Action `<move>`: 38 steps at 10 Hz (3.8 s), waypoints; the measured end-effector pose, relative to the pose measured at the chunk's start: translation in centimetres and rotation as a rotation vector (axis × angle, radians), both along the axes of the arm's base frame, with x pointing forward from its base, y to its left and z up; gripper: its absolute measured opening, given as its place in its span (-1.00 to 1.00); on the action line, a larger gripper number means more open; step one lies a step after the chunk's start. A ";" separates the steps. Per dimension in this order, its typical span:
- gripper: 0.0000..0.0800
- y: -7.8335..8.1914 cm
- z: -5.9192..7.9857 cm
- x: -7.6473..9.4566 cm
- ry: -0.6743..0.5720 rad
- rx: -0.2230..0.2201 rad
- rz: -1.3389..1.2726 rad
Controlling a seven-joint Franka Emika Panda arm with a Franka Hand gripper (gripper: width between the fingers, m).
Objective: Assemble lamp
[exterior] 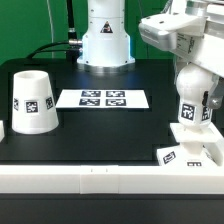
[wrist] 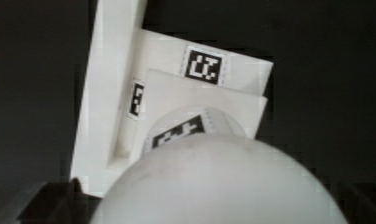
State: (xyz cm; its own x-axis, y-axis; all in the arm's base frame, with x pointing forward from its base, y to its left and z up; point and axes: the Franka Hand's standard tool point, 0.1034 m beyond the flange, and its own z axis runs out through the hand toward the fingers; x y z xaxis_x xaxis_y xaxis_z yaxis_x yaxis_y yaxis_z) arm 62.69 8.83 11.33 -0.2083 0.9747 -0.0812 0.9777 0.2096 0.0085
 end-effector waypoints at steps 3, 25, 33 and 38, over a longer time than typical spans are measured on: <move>0.43 -0.1 0.0 0.0 0.000 0.000 -0.003; 0.43 -0.7 -0.3 -0.3 0.050 0.052 -1.637; 0.43 -0.7 -0.4 0.3 0.077 0.112 -2.259; 0.43 0.0 -0.4 0.5 0.101 0.102 -2.637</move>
Offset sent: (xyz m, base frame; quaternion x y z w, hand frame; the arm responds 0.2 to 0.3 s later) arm 0.0000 0.0000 0.0000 0.0000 0.0000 0.0000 1.0000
